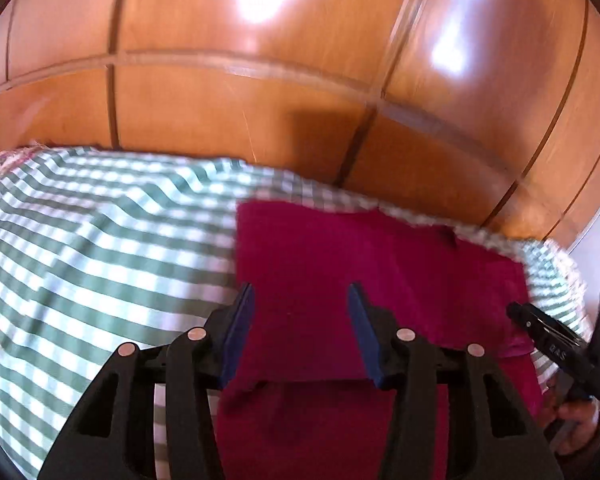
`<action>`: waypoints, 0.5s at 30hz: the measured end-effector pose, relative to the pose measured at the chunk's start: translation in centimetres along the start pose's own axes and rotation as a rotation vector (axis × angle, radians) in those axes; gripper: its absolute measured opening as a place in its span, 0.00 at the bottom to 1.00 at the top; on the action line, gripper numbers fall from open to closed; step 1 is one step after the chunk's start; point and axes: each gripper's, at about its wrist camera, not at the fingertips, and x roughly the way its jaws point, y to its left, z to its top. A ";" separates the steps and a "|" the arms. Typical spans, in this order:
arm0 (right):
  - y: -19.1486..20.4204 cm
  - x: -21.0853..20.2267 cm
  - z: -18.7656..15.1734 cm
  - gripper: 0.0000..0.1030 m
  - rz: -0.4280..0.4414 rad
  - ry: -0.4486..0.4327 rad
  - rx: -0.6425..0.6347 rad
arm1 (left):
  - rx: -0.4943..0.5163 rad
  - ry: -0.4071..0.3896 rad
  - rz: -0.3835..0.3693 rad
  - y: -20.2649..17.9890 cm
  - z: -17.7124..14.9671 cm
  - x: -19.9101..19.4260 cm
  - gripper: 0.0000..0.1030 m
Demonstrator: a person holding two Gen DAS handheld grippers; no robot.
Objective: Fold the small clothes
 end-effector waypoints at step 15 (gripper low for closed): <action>-0.8 1.9 -2.7 0.77 -0.019 0.022 -0.037 | -0.221 0.056 -0.036 5.9 0.5 2.4 0.60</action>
